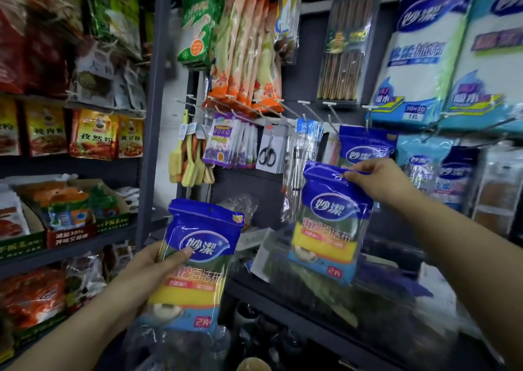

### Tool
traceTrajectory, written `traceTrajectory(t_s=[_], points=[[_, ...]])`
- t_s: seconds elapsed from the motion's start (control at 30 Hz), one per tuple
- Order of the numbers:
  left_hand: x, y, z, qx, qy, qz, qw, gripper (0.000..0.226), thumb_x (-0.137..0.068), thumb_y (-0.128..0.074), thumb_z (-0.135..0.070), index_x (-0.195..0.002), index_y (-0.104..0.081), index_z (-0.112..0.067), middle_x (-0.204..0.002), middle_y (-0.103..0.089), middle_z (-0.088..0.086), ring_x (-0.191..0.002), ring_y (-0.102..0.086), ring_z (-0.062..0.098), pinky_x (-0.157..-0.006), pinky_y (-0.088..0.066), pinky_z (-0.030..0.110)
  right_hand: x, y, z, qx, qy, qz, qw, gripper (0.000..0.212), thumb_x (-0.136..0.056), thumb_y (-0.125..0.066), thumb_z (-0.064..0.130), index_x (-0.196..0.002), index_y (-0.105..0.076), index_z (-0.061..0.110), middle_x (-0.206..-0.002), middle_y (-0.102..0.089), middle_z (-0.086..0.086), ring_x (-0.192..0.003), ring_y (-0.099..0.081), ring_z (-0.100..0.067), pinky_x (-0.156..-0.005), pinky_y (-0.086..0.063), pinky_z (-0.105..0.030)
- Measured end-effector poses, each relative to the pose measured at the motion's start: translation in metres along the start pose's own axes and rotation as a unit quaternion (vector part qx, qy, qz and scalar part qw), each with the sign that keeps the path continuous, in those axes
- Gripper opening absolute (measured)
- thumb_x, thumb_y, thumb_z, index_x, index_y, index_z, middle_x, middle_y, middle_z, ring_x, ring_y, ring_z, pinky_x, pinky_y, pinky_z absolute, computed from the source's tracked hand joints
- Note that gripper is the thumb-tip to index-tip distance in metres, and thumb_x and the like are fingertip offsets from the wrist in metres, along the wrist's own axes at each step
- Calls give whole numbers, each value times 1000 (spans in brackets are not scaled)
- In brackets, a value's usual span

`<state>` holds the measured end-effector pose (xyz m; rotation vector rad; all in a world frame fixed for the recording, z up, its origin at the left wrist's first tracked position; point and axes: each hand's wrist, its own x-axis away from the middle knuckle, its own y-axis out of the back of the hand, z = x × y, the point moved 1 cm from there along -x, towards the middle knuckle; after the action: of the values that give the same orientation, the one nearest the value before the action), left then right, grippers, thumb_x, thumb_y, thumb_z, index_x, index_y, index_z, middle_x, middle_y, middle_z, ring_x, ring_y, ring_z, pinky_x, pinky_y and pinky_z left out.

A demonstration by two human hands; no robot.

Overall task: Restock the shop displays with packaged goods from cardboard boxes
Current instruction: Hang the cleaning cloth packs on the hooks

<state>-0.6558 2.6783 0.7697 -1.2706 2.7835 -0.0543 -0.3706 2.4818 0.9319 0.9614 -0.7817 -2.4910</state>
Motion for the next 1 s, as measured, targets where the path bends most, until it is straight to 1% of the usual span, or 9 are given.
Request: traceTrajectory(t_s=[0.07, 0.27, 0.33, 0.57, 0.67, 0.8, 0.87, 0.93, 1.0], points=[[-4, -5, -7, 7, -6, 8, 1000, 58, -64, -84, -41, -106, -60, -10, -90, -73, 22, -79, -70, 42, -76, -56, 52, -14, 15, 4, -5, -4, -36, 999, 13, -91, -65, 24, -80, -65, 15, -76, -61, -4, -62, -52, -14, -54, -39, -26], [-23, -8, -19, 11, -11, -5, 1000, 30, -79, -67, -25, -105, -61, -10, -87, -72, 23, -77, -70, 42, -83, -53, 54, -60, 47, 15, -21, -2, -133, 991, 10, -87, -69, 23, -92, -68, 14, -93, -64, -13, -84, -57, -23, -79, -49, -36], [-32, -5, -24, 17, -3, 6, 1000, 33, -79, -67, -26, -107, -60, -10, -90, -72, 24, -81, -69, 44, -85, -52, 55, -73, 54, 18, -25, -8, -141, 990, 11, -87, -69, 23, -84, -67, 13, -93, -65, -14, -86, -59, -24, -85, -50, -39], [-69, -10, -27, 14, 1, 15, 1000, 39, -75, -68, -25, -108, -61, -7, -88, -72, 24, -79, -70, 43, -81, -53, 51, -104, 59, 17, -13, -27, -152, 988, 12, -89, -67, 25, -89, -67, 13, -91, -62, -12, -82, -56, -24, -74, -45, -34], [-76, -11, -23, 11, 7, 23, 1000, 35, -79, -69, -24, -108, -61, -7, -86, -72, 24, -74, -71, 40, -78, -54, 47, -116, 54, 16, -3, -33, -153, 988, 14, -86, -70, 25, -87, -69, 12, -91, -65, -13, -83, -58, -26, -85, -52, -43], [-79, -8, -19, 22, 19, 55, 998, 104, -20, -93, -51, -109, -62, -10, -94, -72, 23, -83, -70, 42, -80, -53, 48, -124, 51, 14, -18, -31, -151, 988, 10, -86, -70, 20, -90, -68, 11, -90, -63, -13, -81, -57, -26, -80, -51, -39], [-81, -6, -17, 33, 23, 61, 997, 114, -8, -92, -52, -110, -62, -10, -95, -72, 22, -85, -70, 41, -79, -53, 47, -126, 53, 11, -13, -32, -142, 989, 10, -85, -70, 17, -91, -70, 9, -89, -64, -15, -76, -57, -26, -80, -51, -41], [-81, -6, -15, 31, 21, 64, 997, 103, -22, -94, -50, -111, -62, -10, -95, -72, 23, -85, -70, 41, -81, -53, 48, -127, 52, 8, 3, -30, -131, 991, 12, -84, -72, 19, -92, -71, 10, -88, -65, -16, -75, -58, -27, -83, -52, -44], [-81, -5, -13, 39, 21, 54, 998, 71, -55, -88, -40, -113, -61, -8, -94, -72, 23, -83, -70, 41, -87, -51, 54, -128, 49, 6, 5, -30, -122, 992, 11, -84, -72, 19, -92, -70, 12, -89, -64, -15, -79, -58, -27, -82, -52, -42]])
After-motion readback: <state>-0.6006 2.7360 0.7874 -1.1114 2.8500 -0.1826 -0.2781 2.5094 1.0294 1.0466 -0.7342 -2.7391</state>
